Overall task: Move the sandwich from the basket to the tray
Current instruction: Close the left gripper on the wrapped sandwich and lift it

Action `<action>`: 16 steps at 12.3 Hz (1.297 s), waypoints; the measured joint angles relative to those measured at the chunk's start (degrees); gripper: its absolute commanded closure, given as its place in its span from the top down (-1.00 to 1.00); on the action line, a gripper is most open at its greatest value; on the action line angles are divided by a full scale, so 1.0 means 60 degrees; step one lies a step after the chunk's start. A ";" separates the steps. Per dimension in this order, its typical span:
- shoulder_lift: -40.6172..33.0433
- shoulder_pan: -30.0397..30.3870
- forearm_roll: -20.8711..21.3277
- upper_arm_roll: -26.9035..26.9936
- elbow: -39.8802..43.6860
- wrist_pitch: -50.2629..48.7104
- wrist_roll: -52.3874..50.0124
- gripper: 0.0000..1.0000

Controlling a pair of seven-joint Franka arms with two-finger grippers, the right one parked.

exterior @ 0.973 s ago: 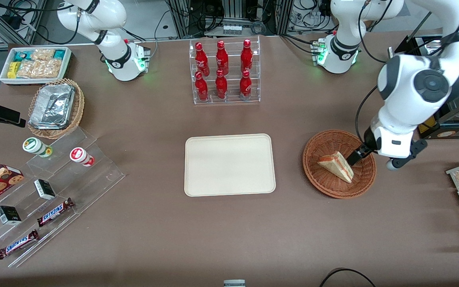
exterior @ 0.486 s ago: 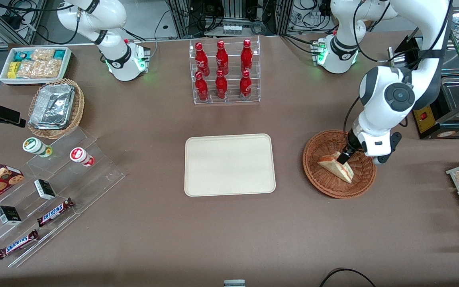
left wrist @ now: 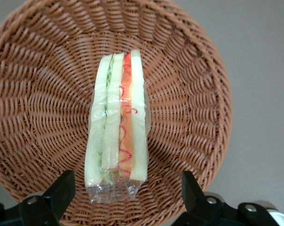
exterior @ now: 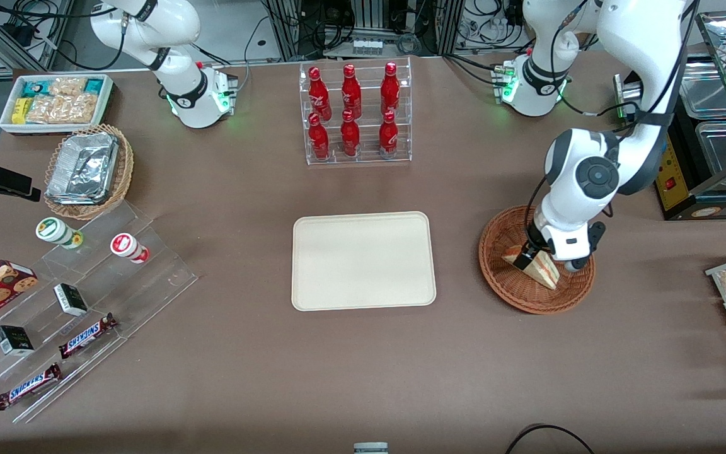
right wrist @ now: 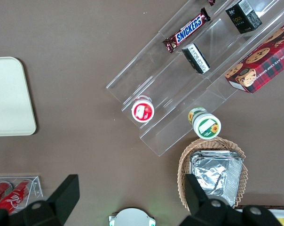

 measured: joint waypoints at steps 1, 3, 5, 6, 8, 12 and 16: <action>0.0046 0.0003 0.0000 0.0013 0.0001 0.0042 -0.0002 1.00; 0.0056 0.0026 0.0000 0.0083 0.0011 0.0070 -0.0010 1.00; 0.0082 0.0046 0.0001 0.0194 0.0025 0.0105 -0.0010 0.93; 0.0134 0.0049 0.0001 0.0256 0.0025 0.0231 -0.0010 0.58; 0.0315 0.0050 0.0002 0.0297 0.0026 0.0399 -0.0010 -0.99; 0.0469 0.0040 0.0011 0.0293 0.0056 0.0406 0.0003 -1.00; 0.0213 -0.0054 0.0244 0.0209 0.0991 -0.1498 0.0027 -1.00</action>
